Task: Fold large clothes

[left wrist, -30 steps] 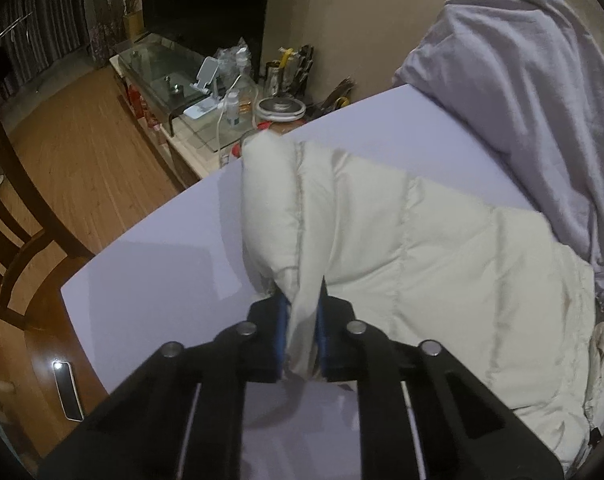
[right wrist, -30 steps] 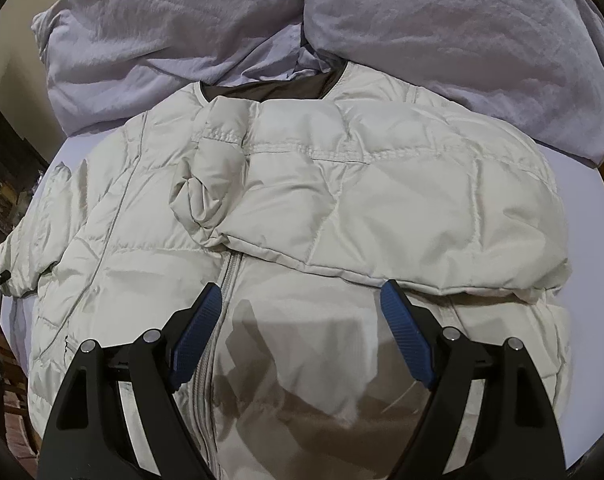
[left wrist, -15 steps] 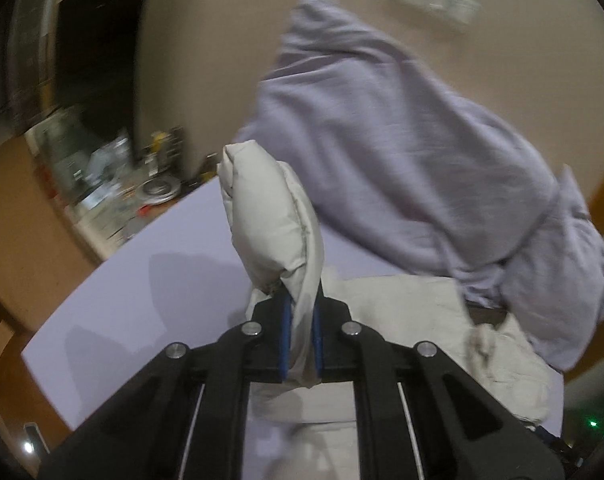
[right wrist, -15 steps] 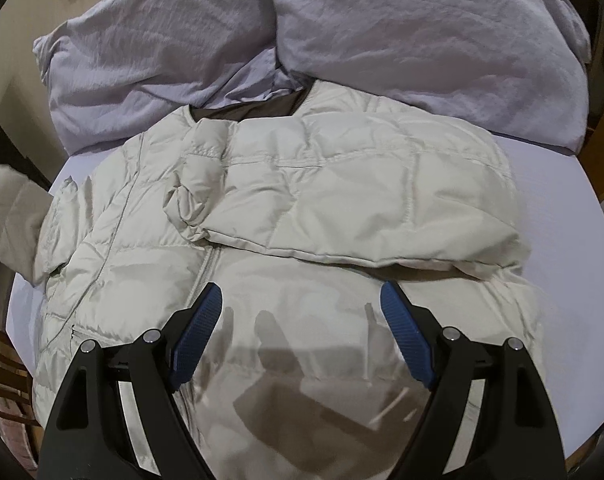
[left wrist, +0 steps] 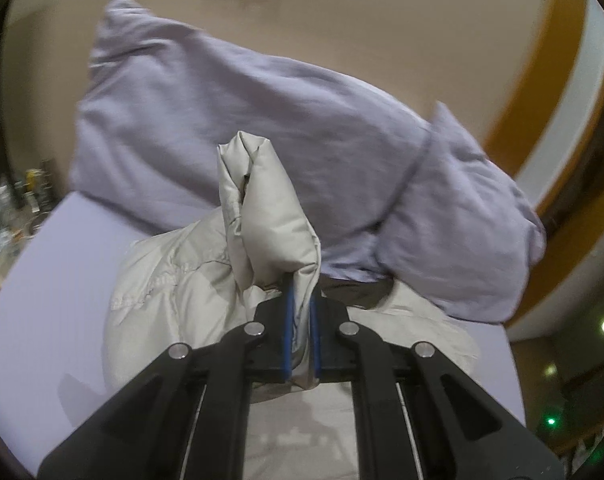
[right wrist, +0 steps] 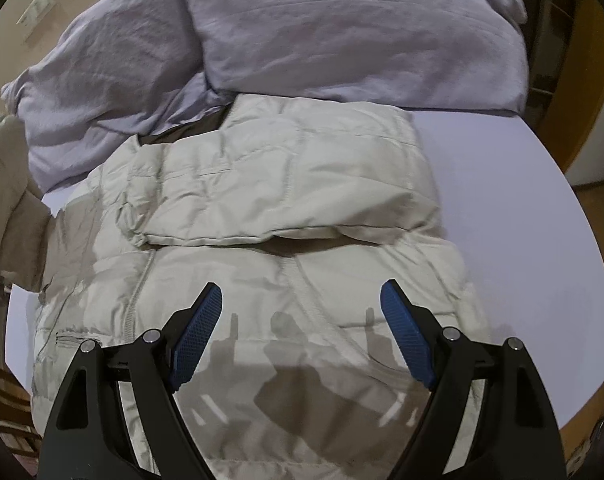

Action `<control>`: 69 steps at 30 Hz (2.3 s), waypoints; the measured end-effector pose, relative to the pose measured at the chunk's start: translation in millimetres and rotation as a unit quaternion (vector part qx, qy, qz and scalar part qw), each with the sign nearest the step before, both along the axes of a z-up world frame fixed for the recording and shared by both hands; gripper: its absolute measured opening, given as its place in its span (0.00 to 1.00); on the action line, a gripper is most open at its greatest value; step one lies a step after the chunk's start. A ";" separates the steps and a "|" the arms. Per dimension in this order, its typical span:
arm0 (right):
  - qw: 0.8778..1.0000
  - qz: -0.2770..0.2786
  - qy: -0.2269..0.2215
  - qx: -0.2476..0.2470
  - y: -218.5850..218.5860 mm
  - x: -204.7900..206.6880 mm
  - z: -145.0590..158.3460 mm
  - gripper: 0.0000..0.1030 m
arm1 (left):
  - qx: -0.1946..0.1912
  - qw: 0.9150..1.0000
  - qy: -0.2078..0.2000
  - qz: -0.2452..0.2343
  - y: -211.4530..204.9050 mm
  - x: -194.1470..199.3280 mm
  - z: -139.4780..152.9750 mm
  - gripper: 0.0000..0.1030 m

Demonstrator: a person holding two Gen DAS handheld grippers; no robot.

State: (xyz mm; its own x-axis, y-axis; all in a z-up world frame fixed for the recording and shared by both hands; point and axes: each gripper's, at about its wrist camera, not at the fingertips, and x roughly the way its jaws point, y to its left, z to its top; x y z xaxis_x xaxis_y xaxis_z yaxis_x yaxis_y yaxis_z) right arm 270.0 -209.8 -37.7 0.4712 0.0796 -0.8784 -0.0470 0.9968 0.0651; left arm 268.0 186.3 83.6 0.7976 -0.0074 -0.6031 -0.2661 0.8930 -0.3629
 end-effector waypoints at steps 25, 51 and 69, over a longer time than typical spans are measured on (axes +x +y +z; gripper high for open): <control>0.997 -0.069 0.016 -0.010 -36.9 -13.7 -8.2 0.81 | 0.017 0.979 0.106 -0.174 -149.7 91.4 -86.0 0.16; 0.994 -0.104 0.036 -0.007 -59.3 -29.8 -17.5 0.82 | 0.106 0.969 0.191 -0.112 -126.9 119.0 -169.8 0.26; 0.993 -0.094 0.068 0.024 -113.5 -87.5 -20.5 0.86 | 0.072 0.986 0.150 -0.022 -27.5 -109.2 -134.5 0.65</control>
State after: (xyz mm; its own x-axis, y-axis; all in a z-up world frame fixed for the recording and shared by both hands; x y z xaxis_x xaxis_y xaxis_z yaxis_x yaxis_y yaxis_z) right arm 182.5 -323.4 -58.2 0.3592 0.0438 -0.9322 0.1525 0.9827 0.1050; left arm 158.7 158.8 -51.0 0.5844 0.0655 -0.8088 -0.3023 0.9425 -0.1422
